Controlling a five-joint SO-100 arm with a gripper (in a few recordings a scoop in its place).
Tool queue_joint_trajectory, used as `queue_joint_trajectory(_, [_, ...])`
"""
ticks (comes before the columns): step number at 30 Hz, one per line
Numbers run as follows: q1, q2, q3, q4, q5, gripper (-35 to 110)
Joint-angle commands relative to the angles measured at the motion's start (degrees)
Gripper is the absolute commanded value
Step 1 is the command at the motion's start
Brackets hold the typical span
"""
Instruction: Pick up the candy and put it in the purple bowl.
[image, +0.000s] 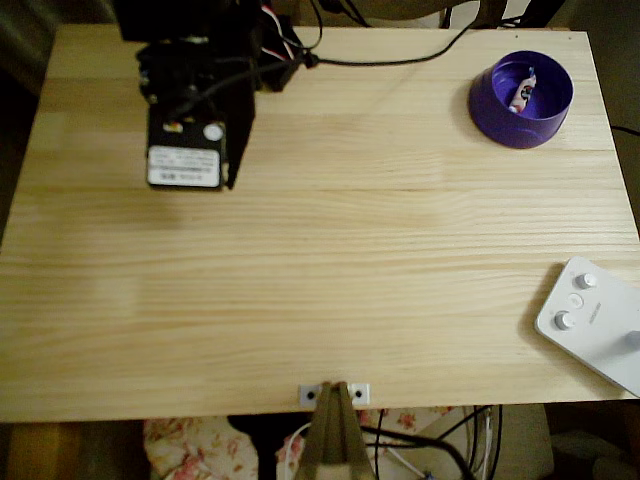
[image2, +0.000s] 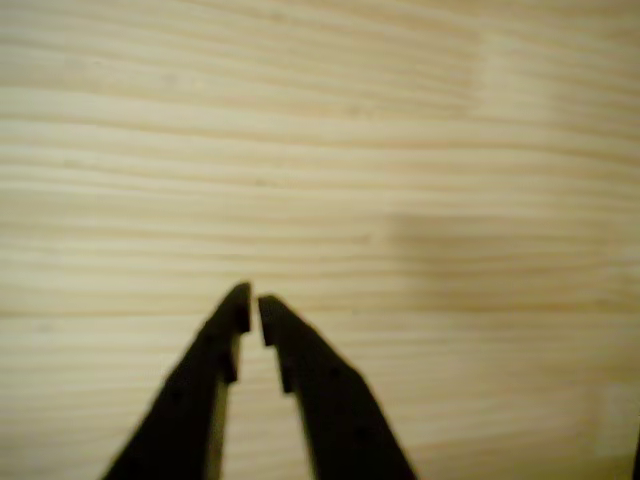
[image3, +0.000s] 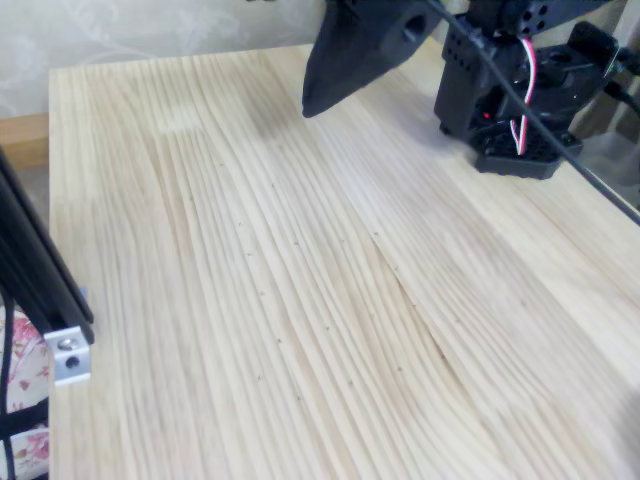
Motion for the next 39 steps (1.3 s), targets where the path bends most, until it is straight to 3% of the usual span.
queue_joint_trajectory(1, [1.3,5.5,1.5,-0.7,1.0,-1])
queue_joint_trajectory(12, [0.6,16.5,9.3,4.0,5.2,-1])
queue_joint_trajectory(39, [1.1,16.6,13.0,3.3,7.0,-1])
